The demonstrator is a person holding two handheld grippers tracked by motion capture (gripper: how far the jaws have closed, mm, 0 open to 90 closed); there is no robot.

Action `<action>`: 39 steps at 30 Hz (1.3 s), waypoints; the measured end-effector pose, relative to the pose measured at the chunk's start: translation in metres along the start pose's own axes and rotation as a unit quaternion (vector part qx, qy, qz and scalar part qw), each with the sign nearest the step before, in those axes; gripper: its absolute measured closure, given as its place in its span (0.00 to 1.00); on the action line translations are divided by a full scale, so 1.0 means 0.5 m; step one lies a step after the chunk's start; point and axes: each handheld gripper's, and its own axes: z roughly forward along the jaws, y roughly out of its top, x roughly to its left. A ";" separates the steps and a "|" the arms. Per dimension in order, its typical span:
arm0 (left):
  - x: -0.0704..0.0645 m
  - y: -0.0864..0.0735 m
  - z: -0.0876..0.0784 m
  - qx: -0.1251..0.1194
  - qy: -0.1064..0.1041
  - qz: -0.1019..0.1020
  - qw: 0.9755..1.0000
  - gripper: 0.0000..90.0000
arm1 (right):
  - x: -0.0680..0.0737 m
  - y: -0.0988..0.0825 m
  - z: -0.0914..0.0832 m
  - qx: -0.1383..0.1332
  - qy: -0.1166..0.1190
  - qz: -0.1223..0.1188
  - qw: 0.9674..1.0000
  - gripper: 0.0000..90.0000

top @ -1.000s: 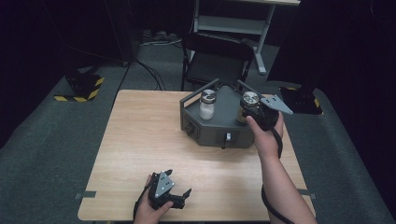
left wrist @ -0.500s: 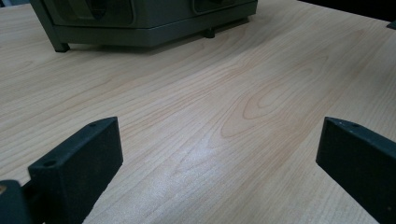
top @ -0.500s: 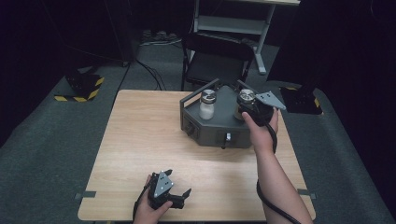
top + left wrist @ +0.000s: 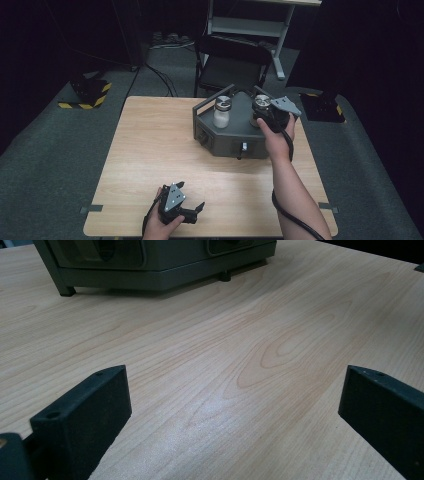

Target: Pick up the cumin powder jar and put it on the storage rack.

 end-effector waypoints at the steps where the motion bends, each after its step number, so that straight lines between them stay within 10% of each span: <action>1: -0.001 0.000 0.000 0.000 0.000 0.001 1.000 0.01 | -0.001 -0.001 0.001 0.000 -0.001 0.002 1.000 0.39; 31: -0.003 0.000 0.000 0.001 0.001 0.001 1.000 0.01 | -0.016 -0.006 0.009 0.008 0.007 0.013 1.000 0.36; 39: -0.003 0.001 0.000 0.002 0.001 0.000 1.000 0.01 | -0.019 0.001 0.009 0.015 0.014 0.016 1.000 0.22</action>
